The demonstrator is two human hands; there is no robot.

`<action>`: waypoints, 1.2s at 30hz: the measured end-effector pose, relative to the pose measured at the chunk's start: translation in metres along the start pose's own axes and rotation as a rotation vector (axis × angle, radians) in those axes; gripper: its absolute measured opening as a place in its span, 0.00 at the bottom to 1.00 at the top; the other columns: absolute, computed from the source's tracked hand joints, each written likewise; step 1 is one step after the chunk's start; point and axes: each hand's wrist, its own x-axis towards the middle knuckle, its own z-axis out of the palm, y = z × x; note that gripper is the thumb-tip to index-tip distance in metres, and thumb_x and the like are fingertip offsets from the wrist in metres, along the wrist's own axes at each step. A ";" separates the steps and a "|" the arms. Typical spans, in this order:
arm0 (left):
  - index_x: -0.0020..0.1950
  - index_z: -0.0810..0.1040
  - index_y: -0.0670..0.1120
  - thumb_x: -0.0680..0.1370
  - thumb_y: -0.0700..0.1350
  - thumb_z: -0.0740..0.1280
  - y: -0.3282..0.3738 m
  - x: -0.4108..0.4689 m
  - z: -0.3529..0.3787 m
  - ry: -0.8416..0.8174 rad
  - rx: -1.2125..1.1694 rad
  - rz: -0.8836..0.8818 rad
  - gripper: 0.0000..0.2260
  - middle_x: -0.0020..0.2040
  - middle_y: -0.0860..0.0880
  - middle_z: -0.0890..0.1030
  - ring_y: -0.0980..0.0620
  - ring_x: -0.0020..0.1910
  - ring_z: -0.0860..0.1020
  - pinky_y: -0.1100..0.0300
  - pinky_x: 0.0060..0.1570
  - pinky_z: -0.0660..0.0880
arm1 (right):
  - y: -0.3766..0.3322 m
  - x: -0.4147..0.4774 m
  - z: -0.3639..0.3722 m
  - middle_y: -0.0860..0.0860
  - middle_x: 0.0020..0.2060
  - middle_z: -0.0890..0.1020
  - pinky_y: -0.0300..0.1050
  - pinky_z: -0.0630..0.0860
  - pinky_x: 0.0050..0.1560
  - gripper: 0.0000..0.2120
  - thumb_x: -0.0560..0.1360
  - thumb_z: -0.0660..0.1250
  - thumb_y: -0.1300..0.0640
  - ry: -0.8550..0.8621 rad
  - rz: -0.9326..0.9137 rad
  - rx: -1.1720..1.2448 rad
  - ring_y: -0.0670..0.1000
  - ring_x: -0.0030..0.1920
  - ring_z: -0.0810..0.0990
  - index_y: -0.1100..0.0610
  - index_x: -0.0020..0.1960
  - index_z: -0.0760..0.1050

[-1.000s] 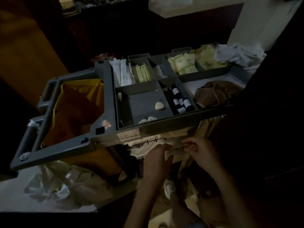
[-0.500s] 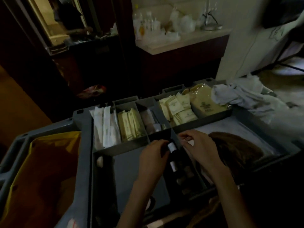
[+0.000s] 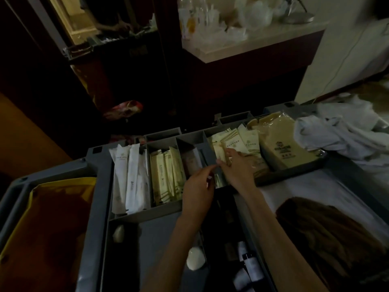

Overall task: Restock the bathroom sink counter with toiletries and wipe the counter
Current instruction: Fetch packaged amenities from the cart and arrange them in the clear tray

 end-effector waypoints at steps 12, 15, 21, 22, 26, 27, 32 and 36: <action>0.67 0.74 0.42 0.75 0.38 0.71 -0.025 0.014 0.012 0.091 -0.342 -0.291 0.20 0.60 0.47 0.79 0.53 0.57 0.77 0.73 0.53 0.71 | 0.006 0.014 0.038 0.57 0.60 0.79 0.47 0.72 0.57 0.18 0.79 0.64 0.56 0.140 0.015 0.184 0.59 0.60 0.77 0.57 0.68 0.70; 0.70 0.71 0.42 0.75 0.39 0.71 -0.027 0.017 0.006 0.069 -0.445 -0.343 0.24 0.61 0.51 0.77 0.56 0.59 0.75 0.76 0.54 0.70 | 0.013 0.016 0.028 0.55 0.57 0.81 0.48 0.74 0.58 0.16 0.79 0.64 0.55 0.141 0.048 0.388 0.55 0.58 0.78 0.59 0.64 0.75; 0.68 0.74 0.41 0.74 0.43 0.72 -0.025 0.022 -0.001 0.083 -0.640 -0.443 0.23 0.61 0.48 0.79 0.53 0.59 0.78 0.63 0.59 0.75 | 0.008 0.005 0.011 0.51 0.45 0.84 0.36 0.78 0.46 0.05 0.77 0.67 0.61 -0.055 -0.038 0.788 0.44 0.44 0.82 0.58 0.51 0.80; 0.66 0.75 0.42 0.75 0.44 0.72 -0.023 0.022 -0.003 0.080 -0.673 -0.455 0.20 0.59 0.49 0.81 0.54 0.57 0.79 0.66 0.55 0.76 | 0.009 0.004 0.013 0.50 0.44 0.84 0.36 0.78 0.46 0.04 0.77 0.67 0.61 -0.091 -0.074 0.765 0.44 0.43 0.82 0.56 0.50 0.80; 0.53 0.81 0.43 0.77 0.45 0.69 -0.022 0.022 -0.006 0.066 -0.686 -0.397 0.09 0.47 0.45 0.84 0.48 0.46 0.82 0.57 0.46 0.78 | 0.008 0.003 0.017 0.55 0.44 0.85 0.42 0.77 0.49 0.07 0.78 0.65 0.59 -0.216 -0.111 0.707 0.49 0.45 0.83 0.59 0.50 0.81; 0.51 0.81 0.43 0.77 0.45 0.69 -0.022 0.021 -0.007 0.083 -0.687 -0.403 0.07 0.46 0.44 0.84 0.47 0.45 0.82 0.56 0.44 0.78 | 0.008 0.002 0.016 0.56 0.44 0.84 0.43 0.77 0.49 0.09 0.79 0.64 0.57 -0.230 -0.116 0.683 0.50 0.45 0.83 0.60 0.49 0.81; 0.47 0.80 0.37 0.74 0.45 0.73 -0.027 0.021 -0.002 0.126 -0.734 -0.505 0.11 0.46 0.35 0.82 0.42 0.42 0.81 0.44 0.45 0.79 | 0.011 0.002 0.016 0.54 0.45 0.83 0.38 0.74 0.48 0.11 0.80 0.62 0.55 -0.205 -0.113 0.643 0.49 0.47 0.81 0.61 0.51 0.80; 0.44 0.80 0.36 0.72 0.45 0.74 -0.027 0.023 -0.002 0.194 -0.747 -0.586 0.11 0.41 0.37 0.82 0.47 0.39 0.79 0.47 0.43 0.79 | 0.015 0.016 0.014 0.50 0.49 0.82 0.39 0.76 0.50 0.08 0.79 0.63 0.56 0.035 -0.066 0.548 0.46 0.49 0.80 0.57 0.54 0.79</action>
